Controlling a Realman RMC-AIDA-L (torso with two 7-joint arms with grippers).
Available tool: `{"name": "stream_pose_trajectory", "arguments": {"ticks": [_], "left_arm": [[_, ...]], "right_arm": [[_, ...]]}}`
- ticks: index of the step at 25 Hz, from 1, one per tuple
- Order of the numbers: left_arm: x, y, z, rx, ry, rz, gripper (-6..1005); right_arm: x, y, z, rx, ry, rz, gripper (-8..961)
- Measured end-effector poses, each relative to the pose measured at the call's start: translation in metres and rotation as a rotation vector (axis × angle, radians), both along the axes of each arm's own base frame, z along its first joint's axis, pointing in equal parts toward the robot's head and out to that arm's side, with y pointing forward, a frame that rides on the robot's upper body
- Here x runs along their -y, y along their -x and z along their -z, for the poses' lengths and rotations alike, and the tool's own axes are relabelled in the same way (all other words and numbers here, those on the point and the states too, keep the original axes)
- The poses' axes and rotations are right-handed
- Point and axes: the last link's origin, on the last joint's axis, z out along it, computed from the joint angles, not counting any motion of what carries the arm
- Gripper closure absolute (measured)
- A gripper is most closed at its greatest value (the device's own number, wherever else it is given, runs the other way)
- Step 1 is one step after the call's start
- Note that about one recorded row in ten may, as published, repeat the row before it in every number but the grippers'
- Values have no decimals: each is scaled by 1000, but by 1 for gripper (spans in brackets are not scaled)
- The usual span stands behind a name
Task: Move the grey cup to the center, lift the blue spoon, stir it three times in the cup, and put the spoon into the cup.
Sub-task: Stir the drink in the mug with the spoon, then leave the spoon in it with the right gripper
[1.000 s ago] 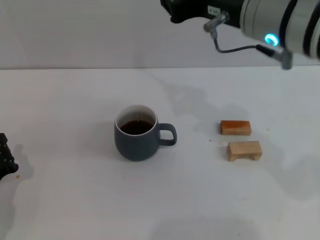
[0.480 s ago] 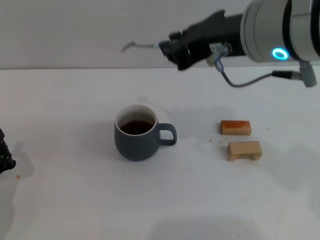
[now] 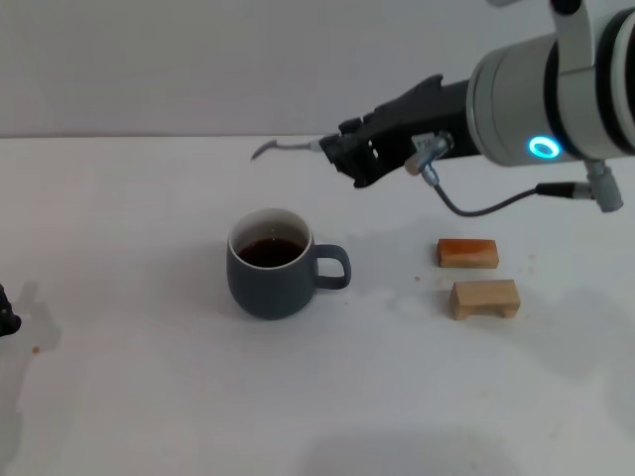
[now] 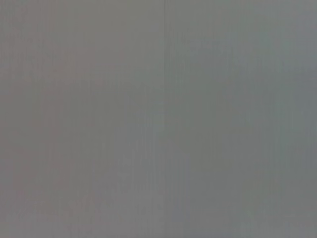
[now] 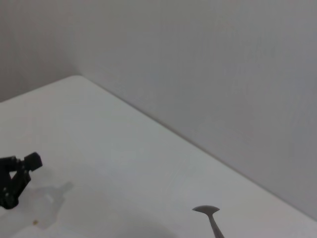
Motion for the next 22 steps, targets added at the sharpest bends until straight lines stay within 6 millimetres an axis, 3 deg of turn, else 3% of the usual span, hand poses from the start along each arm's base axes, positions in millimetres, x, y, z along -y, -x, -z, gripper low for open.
{"name": "stream_pose_trajectory", "arguments": {"ticks": [22], "left_arm": [[1,3,-2,-10,0,-6,1001]], "right_arm": [[10,-28,27,-1,89,96,791]]}}
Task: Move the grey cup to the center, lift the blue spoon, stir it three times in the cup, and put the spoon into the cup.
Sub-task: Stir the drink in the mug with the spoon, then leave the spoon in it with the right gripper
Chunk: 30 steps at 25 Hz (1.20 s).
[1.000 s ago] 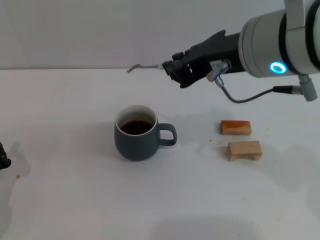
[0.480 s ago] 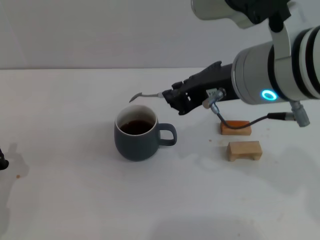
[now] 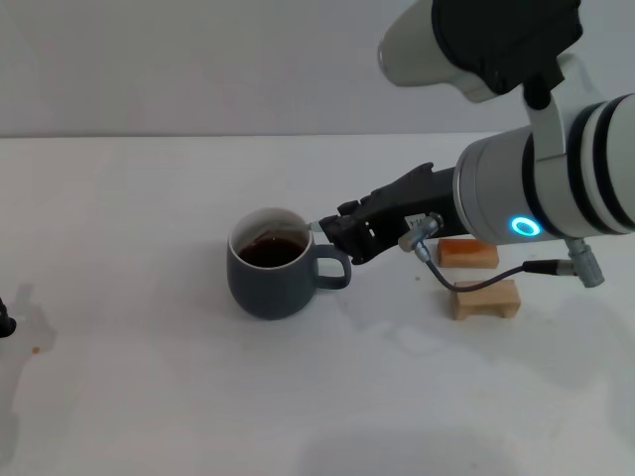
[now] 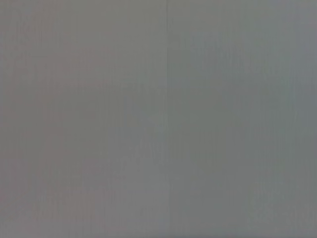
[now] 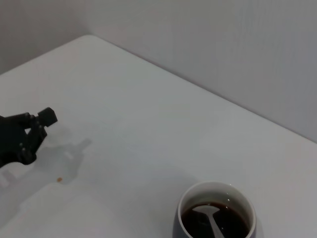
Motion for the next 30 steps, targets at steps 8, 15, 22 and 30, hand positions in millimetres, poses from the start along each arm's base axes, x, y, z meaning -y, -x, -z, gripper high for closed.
{"name": "stream_pose_trajectory", "arguments": {"ticks": [8,15,22,30], "left_arm": [[1,1,0,0,0,-4,1001],[3,2,0,0,1,-9,1001],[4,3,0,-3,2,-14,1001],[5,4,0,-3,5,-18,1001]], "right_arm": [[-10,-9,10,8,1,15,791],[-16,-12,20,17,12,10,791],[-22,-14,28,23,16,7,791],[-26,-20,35,40,25,5,791]]}}
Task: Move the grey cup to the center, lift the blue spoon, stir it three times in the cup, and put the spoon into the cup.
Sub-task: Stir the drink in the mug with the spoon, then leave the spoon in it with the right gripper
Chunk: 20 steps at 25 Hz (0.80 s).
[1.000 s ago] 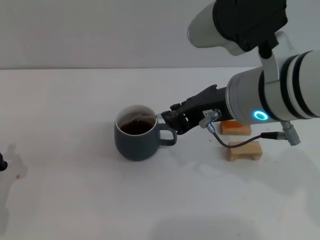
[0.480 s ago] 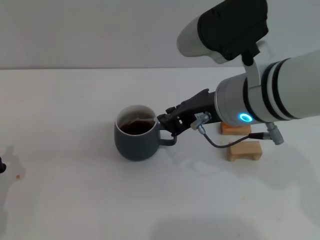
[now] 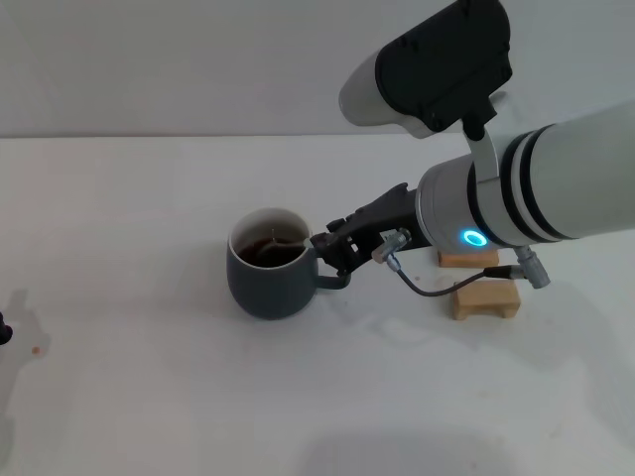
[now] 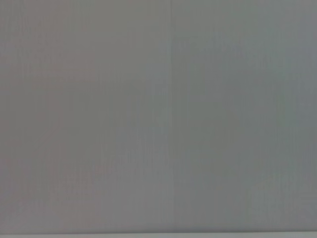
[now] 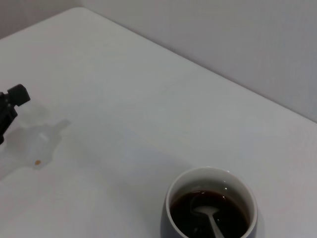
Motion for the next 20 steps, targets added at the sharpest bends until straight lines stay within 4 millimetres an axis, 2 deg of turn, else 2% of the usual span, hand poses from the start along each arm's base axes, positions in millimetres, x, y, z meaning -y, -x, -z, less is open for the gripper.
{"name": "stream_pose_trajectory", "arguments": {"ticks": [20], "left_arm": [[0,0,1,4,2,-3,1001]], "right_arm": [[-12,-13,8,-7,-5,6,791]]}}
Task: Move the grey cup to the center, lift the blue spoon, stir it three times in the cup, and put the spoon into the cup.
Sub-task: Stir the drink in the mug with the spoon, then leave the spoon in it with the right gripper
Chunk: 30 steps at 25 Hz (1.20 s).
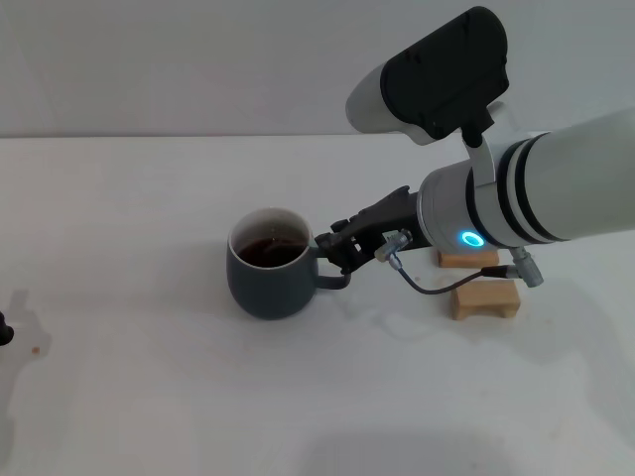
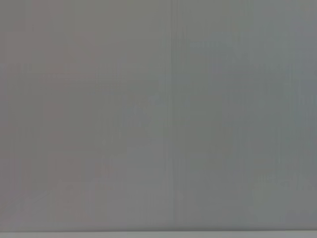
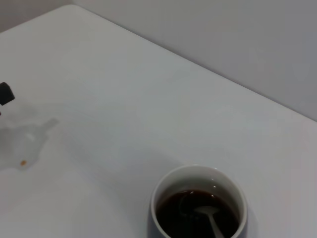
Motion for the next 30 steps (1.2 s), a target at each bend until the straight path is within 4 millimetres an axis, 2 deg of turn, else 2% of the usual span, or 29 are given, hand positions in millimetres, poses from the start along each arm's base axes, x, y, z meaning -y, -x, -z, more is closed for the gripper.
{"name": "stream_pose_trajectory", "arguments": {"ticks": [8,13,23,30], "left_arm": [[0,0,0,-1,0,-1,1001],[0,0,0,-1,0,-1,1001],[-1,-1,0,-1,1,5,1001],[-1,-1,0,0,1,6,1001]], "right_arm": [[-8,-6,-7,-1,-21,25,791],[-4,-8,-7,8,-4,36,791],[7,1,1,-34,63,38,791],[2,7,4,-50,46,16,791]]}}
